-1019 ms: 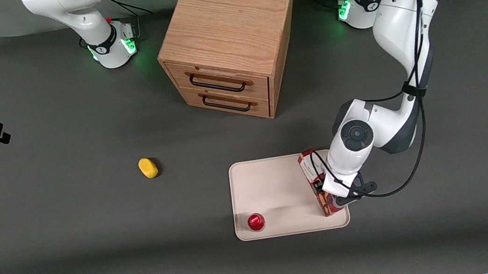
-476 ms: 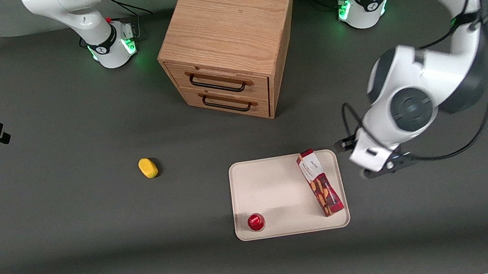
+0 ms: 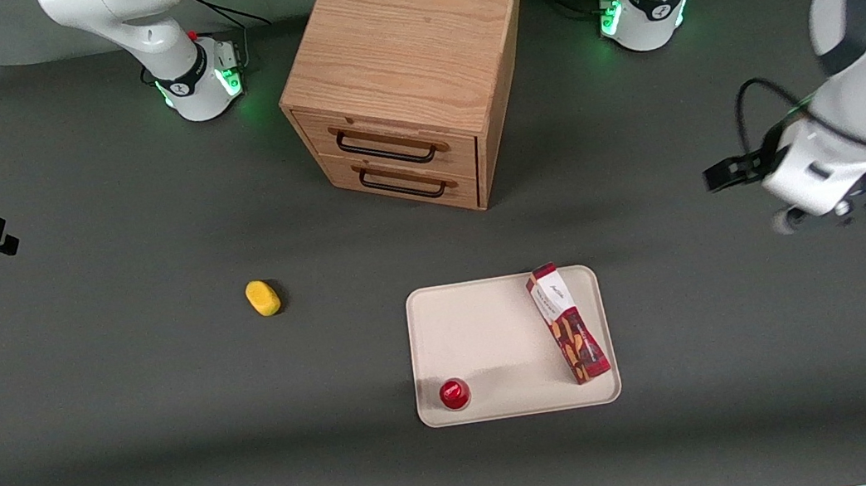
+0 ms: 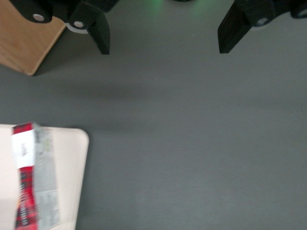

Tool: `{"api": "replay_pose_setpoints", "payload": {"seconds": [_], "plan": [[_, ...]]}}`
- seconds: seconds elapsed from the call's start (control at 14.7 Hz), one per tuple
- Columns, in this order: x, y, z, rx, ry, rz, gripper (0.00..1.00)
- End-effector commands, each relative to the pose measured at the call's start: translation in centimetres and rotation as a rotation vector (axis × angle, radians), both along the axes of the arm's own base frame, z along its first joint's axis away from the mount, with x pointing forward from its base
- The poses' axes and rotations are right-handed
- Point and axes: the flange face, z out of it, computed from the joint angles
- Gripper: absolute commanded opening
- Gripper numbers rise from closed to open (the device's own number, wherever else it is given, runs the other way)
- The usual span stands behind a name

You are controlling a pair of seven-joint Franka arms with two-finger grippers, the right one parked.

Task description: Place red cookie box on tray

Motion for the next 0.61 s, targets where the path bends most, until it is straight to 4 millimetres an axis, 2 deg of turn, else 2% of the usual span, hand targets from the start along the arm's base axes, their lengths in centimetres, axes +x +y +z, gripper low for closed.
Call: {"api": "replay_pose_setpoints", "payload": {"seconds": [0.0, 0.14, 0.34, 0.54], "plan": [[-4.8, 4.9, 1.5, -0.033, -0.045, -0.031, 1.00], [-6.5, 7.4, 3.6, -0.023, -0.079, -0.055, 1.00], [-7.0, 9.5, 5.6, -0.020, -0.113, -0.068, 1.00], [-7.0, 9.6, 6.5, -0.020, -0.113, -0.073, 1.00]]}}
